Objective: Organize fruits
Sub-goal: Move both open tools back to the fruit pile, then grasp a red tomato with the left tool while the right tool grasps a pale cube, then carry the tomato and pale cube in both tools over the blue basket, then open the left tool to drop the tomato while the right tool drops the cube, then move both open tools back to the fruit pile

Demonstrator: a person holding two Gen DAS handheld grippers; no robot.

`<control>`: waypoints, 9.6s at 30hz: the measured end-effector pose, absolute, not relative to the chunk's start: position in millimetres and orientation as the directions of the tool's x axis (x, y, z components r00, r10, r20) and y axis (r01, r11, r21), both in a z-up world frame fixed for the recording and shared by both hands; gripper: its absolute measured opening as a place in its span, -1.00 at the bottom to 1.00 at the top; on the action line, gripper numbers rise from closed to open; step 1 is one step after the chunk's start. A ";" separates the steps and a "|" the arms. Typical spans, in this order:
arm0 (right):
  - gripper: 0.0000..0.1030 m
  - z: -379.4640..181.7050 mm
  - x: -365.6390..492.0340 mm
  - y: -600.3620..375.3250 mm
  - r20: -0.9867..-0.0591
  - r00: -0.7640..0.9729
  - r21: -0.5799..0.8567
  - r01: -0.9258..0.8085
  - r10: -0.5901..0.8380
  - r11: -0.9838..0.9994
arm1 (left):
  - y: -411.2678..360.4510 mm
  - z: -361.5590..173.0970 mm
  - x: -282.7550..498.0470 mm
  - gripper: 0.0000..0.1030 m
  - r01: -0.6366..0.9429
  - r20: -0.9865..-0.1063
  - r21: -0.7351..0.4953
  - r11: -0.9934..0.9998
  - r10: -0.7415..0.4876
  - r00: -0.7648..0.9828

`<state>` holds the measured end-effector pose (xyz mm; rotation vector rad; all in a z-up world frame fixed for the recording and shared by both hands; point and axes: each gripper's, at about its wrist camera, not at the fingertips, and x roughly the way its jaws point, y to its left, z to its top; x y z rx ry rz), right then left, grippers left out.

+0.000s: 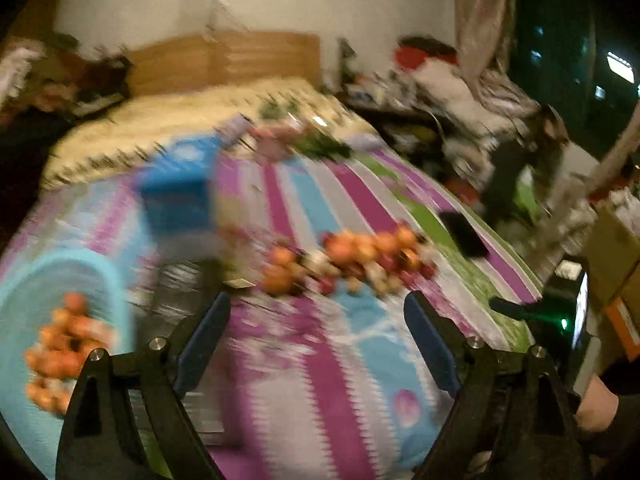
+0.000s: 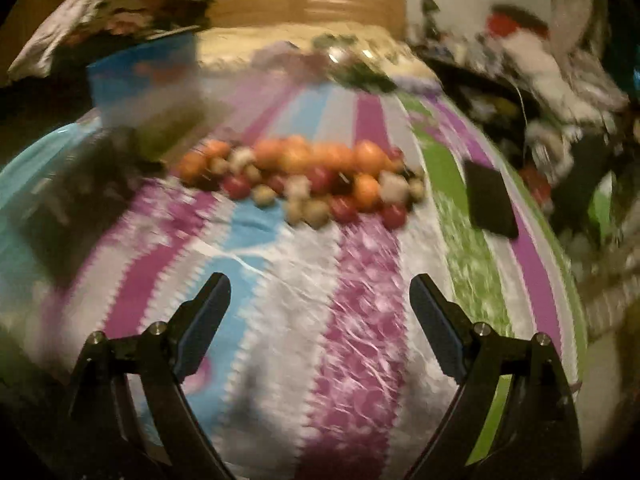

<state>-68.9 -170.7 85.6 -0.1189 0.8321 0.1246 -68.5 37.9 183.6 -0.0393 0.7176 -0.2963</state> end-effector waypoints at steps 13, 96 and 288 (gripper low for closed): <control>0.20 46.8 -65.9 -231.1 -0.824 0.544 0.073 -0.173 0.157 0.982 | -5.0 44.0 29.5 0.19 0.082 -0.804 -0.286 0.955 -0.285 0.522; 0.09 63.4 57.1 -257.9 -0.737 0.623 0.207 -0.165 0.264 0.964 | -27.3 32.0 70.7 -0.38 0.100 -0.766 -0.227 0.969 -0.241 0.596; 0.81 149.8 -71.1 -80.2 -0.684 0.711 -0.058 -0.274 0.162 0.960 | 128.3 203.3 -71.2 0.65 0.092 -0.690 -0.206 0.974 -0.211 0.692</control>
